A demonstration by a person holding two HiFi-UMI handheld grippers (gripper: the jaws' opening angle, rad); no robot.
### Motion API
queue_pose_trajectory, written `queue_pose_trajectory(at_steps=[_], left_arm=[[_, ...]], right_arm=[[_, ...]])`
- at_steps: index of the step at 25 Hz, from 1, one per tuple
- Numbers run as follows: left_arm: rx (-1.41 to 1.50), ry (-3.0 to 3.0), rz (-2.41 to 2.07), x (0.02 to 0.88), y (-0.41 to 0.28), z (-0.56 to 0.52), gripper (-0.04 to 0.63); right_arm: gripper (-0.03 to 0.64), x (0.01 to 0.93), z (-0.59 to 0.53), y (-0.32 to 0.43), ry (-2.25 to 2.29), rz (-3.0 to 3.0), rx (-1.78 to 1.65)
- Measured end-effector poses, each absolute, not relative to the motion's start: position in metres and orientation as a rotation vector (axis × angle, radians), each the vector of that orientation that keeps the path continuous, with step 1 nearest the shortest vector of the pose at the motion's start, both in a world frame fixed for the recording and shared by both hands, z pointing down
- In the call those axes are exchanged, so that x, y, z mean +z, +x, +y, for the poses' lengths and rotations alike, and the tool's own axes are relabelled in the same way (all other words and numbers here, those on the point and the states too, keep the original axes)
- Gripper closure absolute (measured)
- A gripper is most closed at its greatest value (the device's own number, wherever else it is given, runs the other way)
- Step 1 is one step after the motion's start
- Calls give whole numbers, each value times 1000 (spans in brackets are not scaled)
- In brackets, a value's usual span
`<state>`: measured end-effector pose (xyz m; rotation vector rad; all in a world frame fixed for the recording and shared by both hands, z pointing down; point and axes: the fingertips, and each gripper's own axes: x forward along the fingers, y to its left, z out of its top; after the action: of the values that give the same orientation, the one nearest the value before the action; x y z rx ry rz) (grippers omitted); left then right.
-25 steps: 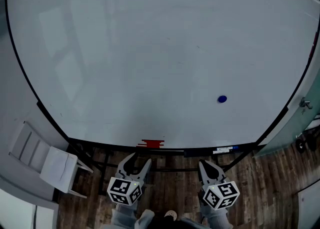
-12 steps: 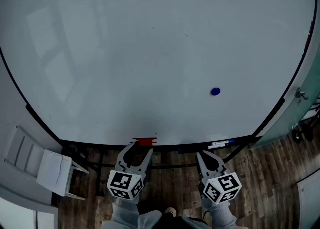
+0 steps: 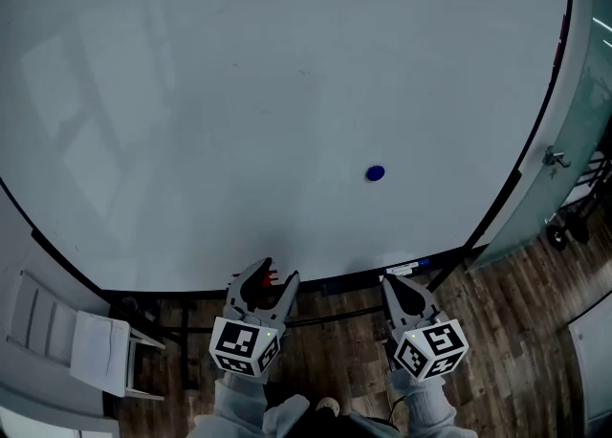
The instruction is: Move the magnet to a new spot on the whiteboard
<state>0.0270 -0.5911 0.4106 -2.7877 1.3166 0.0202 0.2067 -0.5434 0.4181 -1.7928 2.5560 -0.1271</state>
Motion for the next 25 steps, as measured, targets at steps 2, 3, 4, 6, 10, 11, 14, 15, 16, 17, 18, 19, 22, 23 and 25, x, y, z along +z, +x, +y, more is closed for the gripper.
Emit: queue_pose_trajectory(at_steps=[2,3,4,6,10,11,14,15,16,17,18,19,22,23,25], left_arm=[[34,-2779,1272,400,41,-593,390],[44,-2771,1255,395,49,-594,390],[54,-2762,1239,389,56,-594,390],[73,-2742,1200,377,73,-591,390],[36,-2641,1153,352,103,-589,390],[15,-2605,1151,346,109,-589,390],[-34,-2505,1149,331,126,-592,390],[-48,-2473,1150,327,131,-593,390],[-61,-2444,1151,323,136,-594,390],[-70,-2418,1149,318,140,-595,390],[-77,-2398,1147,314,145,-596,390],[-80,-2384,1145,310,150,-597,390],[-86,-2358,1140,297,163,-602,390],[-91,-2345,1137,294,167,-603,390],[-108,-2307,1141,288,175,-608,390]], right_arm=[[589,413,-543,216,-1812,2538,-105],[589,411,-543,220,-1822,2532,-95],[589,410,-542,226,-1833,2526,-88],[589,409,-539,237,-1860,2511,-83],[589,406,-536,259,-1895,2462,-87],[589,405,-535,263,-1900,2451,-88],[589,403,-534,273,-1913,2424,-87],[589,403,-534,276,-1915,2419,-86],[589,403,-533,278,-1916,2416,-86],[589,402,-533,280,-1917,2414,-86],[589,401,-533,283,-1917,2413,-84],[589,400,-533,285,-1916,2412,-81],[589,392,-536,289,-1912,2412,-56],[589,390,-536,290,-1911,2411,-48],[589,385,-538,293,-1910,2407,-35]])
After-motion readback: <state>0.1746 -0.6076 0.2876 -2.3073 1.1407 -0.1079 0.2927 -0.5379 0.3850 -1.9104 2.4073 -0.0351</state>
